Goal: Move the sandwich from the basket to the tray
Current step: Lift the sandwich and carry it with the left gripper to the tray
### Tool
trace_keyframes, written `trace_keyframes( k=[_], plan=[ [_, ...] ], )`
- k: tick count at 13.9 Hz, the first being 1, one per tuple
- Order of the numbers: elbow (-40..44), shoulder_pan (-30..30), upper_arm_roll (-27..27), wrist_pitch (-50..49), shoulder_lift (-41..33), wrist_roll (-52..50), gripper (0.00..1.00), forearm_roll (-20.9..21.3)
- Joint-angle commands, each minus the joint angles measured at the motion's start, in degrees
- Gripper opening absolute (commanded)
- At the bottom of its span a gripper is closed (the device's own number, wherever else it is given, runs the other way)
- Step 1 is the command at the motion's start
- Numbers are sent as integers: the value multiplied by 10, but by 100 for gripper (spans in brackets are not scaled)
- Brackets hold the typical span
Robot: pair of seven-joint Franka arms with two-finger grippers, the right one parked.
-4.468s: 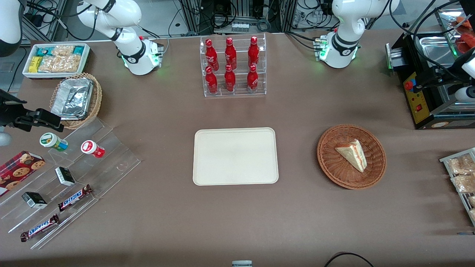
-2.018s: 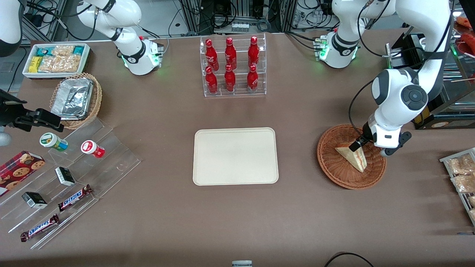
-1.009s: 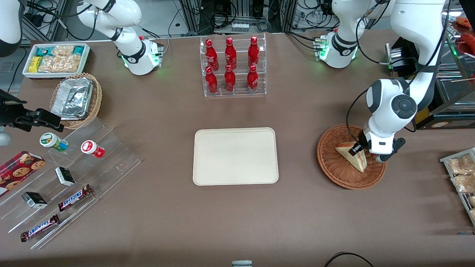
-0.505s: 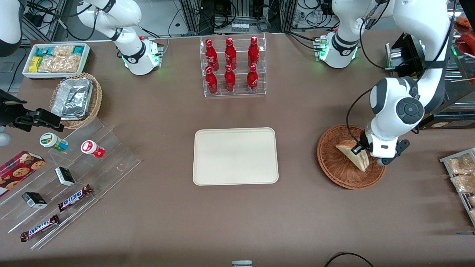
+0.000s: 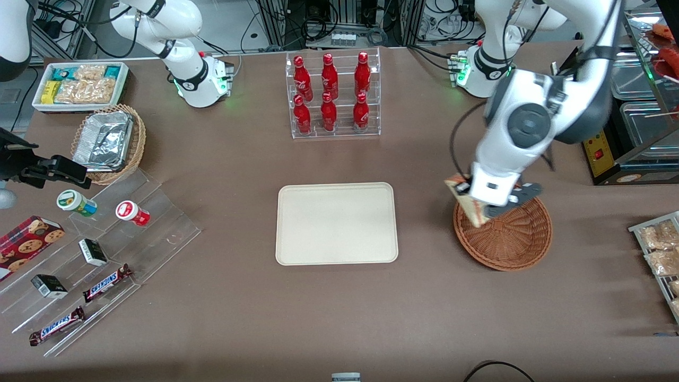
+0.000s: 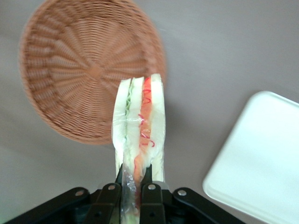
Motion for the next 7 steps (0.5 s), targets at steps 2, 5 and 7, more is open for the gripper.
trace_keyframes(
  k=[2,5,7],
  plan=[
    [121,-95,7,-13,103,-18,0,1],
    [198,-146,2,-9,177,-36,0,-3],
    [240,-172,2,23,232,-37,0,-4]
  ],
)
